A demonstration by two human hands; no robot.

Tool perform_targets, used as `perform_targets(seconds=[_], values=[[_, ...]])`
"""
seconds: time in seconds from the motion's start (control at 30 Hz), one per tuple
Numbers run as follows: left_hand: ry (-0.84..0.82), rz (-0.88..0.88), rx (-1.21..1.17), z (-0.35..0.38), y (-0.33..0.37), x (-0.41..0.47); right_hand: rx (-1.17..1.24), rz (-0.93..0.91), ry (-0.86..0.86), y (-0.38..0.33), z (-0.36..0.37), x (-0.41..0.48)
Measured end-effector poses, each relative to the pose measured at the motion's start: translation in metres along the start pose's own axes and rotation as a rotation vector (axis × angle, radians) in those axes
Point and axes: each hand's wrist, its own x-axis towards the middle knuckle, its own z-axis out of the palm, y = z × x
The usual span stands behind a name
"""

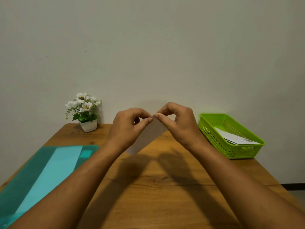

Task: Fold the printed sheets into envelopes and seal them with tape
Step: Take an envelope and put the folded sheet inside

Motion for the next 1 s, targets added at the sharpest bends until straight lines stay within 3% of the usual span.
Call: perform_targets(seconds=[0.13, 0.27, 0.43, 0.6, 1.0], values=[[0.071, -0.202, -0.318, -0.005, -0.003, -0.001, 0.377, 0.274, 0.055, 0.015, 0.004, 0.0], [0.065, -0.295, -0.483, -0.005, -0.001, -0.005, 0.483, 0.36, 0.008, 0.014, 0.008, -0.004], [0.065, -0.257, -0.347, -0.005, -0.008, -0.005, 0.339, 0.285, -0.051, 0.009, 0.01, 0.0], [-0.011, -0.161, -0.359, -0.011, 0.005, 0.003, 0.147, 0.141, -0.166, -0.005, 0.013, 0.0], [0.02, -0.161, -0.418, -0.011, -0.002, -0.001, 0.046, 0.057, -0.228, -0.007, 0.021, -0.002]])
